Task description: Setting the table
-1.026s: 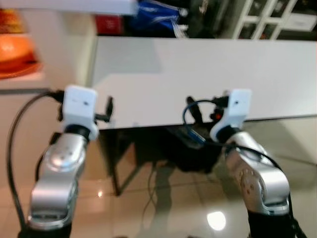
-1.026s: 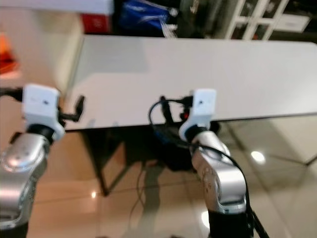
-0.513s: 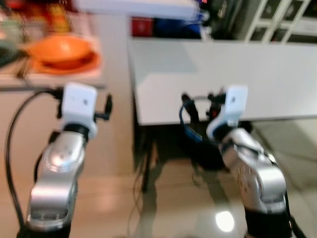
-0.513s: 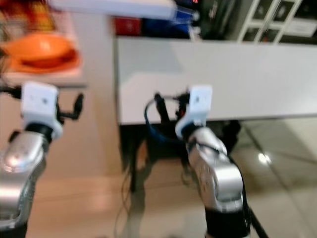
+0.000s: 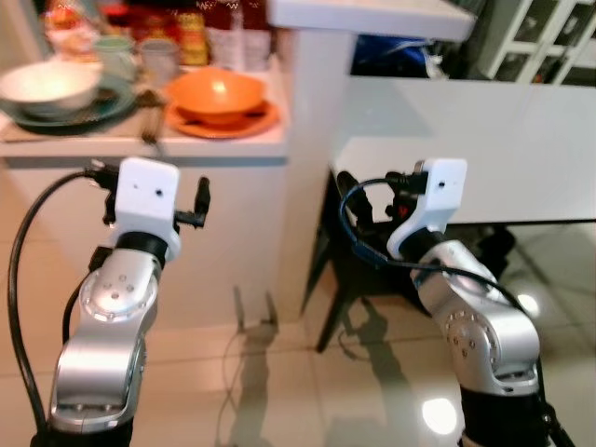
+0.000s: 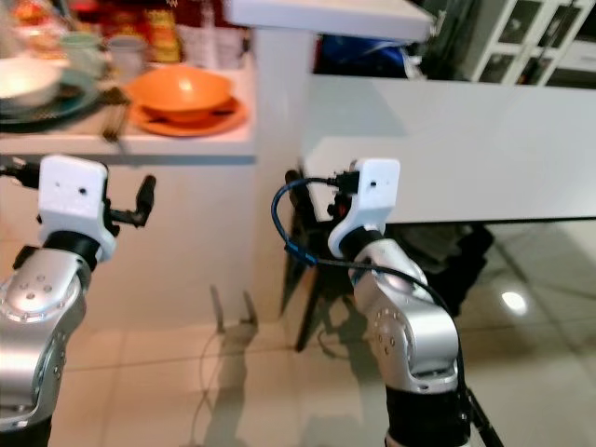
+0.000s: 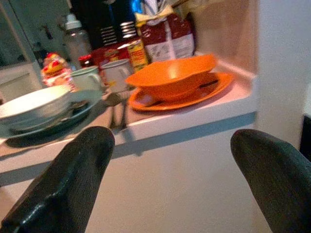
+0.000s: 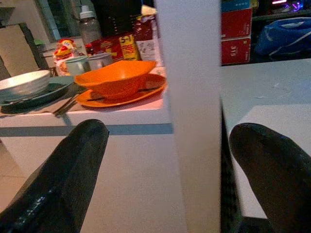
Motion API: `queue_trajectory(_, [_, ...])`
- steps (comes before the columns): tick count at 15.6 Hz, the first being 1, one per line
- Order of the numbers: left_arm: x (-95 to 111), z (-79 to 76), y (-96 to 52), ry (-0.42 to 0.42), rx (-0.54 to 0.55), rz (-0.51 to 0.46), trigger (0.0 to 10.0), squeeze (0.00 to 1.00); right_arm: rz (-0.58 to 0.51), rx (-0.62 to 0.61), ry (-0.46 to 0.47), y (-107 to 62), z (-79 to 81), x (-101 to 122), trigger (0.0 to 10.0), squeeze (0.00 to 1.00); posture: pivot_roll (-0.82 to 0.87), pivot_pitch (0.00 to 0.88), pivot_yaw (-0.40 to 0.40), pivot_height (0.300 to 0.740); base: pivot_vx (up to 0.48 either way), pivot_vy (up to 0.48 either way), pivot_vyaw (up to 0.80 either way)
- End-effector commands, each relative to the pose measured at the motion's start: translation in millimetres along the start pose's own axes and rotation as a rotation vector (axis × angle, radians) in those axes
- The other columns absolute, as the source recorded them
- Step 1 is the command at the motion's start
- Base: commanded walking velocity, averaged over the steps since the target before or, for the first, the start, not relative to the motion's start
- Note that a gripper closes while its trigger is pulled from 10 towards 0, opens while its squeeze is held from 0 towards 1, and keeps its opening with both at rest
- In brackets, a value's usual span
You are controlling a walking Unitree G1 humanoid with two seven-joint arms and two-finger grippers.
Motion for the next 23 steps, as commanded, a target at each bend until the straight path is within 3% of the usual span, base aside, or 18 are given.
queue_trajectory(1, [5.8, -8.4, 0.3, -0.007, -0.025, -0.019, 10.0, 0.0, 0.003, -0.033, -0.006, -2.6, -10.6, 1.1, 10.0, 1.0, 0.02, 0.0, -0.056, 0.74, 0.0, 0.48, 0.0])
queue_trajectory(3, [7.3, -7.5, 0.2, -0.041, -0.018, -0.026, 10.0, 0.0, 0.023, -0.04, -0.041, -1.9, -11.5, -1.0, 10.0, 1.0, 0.02, 0.0, -0.057, 0.74, 0.0, 0.48, 0.0])
queue_trajectory(4, [10.5, -8.0, -0.3, -0.08, -0.024, -0.036, 10.0, 0.0, 0.036, -0.036, -0.067, -0.1, -10.2, -2.6, 10.0, 0.0, 0.02, 0.0, -0.059, 0.74, 0.281, 0.0, 0.0])
queue_trajectory(11, [9.1, -6.4, -0.8, -0.098, -0.017, -0.025, 10.0, 0.0, 0.023, 0.029, -0.081, 9.5, 1.1, 6.2, 10.0, 0.0, 0.02, 0.0, -0.07, 0.74, 0.452, 0.0, 0.0])
queue_trajectory(23, [11.3, -7.3, 0.3, -0.093, -0.025, -0.037, 10.0, 0.0, 0.0, 0.015, -0.071, 19.8, -4.4, 18.5, 10.0, 0.0, 0.02, 0.0, -0.068, 0.74, 0.444, 0.0, 0.0])
Point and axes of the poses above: a point about 5 cm out from each wrist's last joint towards the gripper, its own y axis pointing out of the wrist towards the gripper, its own x axis along the axis of the wrist's last joint, z = x × y, the point moved 6 cm from there along y, pointing out of the wrist towards the gripper, and after that the axes turned 5 degrees about y, right-handed, at the moved point
